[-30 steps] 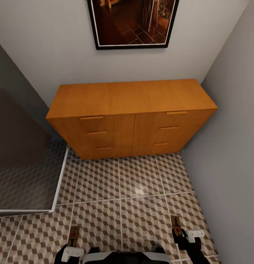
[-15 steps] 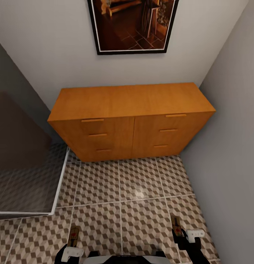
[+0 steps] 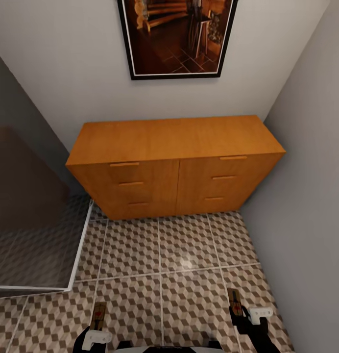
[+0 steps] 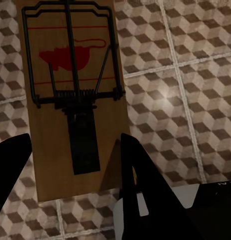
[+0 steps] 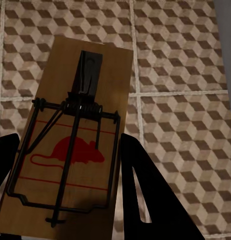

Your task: Take the four mousetraps from the cabinet in the bathroom and place them on the bathroom floor. Make sure all four end up on the same floor surface, and ensure that at least two of them are either under or directly next to the same bathroom sink.

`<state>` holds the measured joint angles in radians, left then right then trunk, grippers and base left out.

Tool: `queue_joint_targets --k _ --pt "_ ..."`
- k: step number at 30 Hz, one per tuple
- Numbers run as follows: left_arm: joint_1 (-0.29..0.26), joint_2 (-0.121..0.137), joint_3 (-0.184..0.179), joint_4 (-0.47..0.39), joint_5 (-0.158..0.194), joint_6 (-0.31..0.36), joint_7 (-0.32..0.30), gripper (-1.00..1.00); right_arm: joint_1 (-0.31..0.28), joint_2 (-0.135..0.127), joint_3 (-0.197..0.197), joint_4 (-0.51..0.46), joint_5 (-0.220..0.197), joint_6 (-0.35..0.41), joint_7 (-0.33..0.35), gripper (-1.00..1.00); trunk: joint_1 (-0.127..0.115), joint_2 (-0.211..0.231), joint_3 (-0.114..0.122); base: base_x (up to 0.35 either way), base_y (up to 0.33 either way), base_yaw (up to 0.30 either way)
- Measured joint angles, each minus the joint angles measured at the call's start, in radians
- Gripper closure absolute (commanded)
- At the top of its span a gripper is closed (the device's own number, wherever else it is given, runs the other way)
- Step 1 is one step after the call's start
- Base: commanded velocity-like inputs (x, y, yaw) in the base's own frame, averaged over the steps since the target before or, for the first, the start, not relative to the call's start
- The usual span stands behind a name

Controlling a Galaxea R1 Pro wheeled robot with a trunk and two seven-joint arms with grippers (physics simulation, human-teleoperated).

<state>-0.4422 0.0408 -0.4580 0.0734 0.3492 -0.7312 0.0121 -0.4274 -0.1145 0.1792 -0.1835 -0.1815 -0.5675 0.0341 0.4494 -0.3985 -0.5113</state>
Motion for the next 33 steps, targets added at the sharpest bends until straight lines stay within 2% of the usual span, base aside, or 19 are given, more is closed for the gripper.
queue_joint_targets --k 33 --pt "0.003 0.0 0.0 0.0 0.0 -0.002 0.0 1.0 0.0 -0.001 0.0 0.0 0.0 0.0 0.0 1.0 0.0 0.0 0.054 0.0 0.0 0.0"
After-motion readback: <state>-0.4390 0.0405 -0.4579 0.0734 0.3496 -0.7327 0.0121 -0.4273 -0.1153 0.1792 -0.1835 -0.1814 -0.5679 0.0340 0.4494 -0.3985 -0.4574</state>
